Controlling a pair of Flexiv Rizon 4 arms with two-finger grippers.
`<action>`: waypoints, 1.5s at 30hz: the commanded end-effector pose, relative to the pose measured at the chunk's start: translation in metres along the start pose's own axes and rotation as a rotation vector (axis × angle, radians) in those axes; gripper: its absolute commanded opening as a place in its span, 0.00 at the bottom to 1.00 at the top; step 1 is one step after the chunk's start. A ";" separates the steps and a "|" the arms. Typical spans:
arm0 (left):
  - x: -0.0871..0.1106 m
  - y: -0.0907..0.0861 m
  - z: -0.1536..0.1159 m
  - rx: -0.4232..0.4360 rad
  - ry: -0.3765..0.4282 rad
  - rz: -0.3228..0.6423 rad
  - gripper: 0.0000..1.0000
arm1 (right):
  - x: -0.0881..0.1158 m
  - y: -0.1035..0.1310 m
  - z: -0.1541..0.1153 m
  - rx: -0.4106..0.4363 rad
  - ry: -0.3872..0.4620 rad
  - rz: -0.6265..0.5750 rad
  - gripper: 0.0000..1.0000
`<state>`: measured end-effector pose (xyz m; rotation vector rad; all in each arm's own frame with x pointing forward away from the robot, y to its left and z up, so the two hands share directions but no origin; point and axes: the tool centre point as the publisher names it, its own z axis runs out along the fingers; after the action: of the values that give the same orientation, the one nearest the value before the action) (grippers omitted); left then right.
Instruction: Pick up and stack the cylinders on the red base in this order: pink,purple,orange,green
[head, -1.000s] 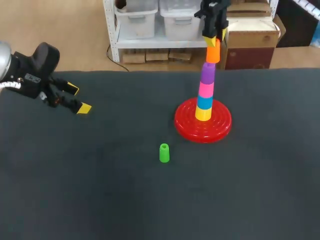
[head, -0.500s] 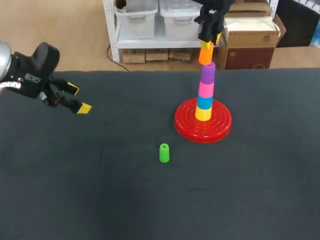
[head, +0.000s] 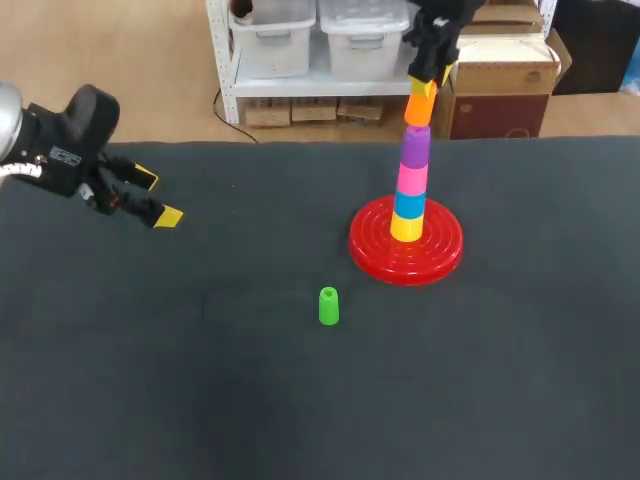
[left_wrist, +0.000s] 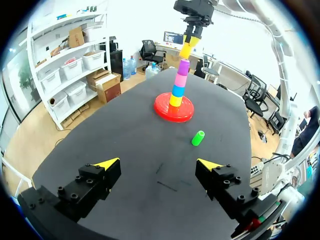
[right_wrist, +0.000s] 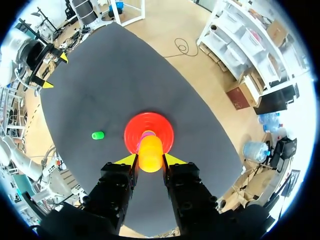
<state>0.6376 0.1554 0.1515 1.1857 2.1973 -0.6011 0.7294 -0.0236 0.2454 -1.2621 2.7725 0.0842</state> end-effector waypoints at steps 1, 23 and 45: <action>-0.001 0.002 0.001 0.002 0.006 0.000 1.00 | 0.007 0.004 0.003 0.010 -0.090 0.001 0.00; -0.001 0.002 0.001 0.002 0.006 0.000 1.00 | -0.001 -0.003 0.022 -0.003 -0.038 0.005 0.00; -0.001 0.002 0.001 0.002 0.006 0.000 1.00 | 0.011 0.005 0.021 -0.005 -0.030 0.006 0.00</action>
<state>0.6376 0.1554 0.1515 1.1857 2.1973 -0.6011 0.7224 -0.0262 0.2271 -1.2481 2.7599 0.1126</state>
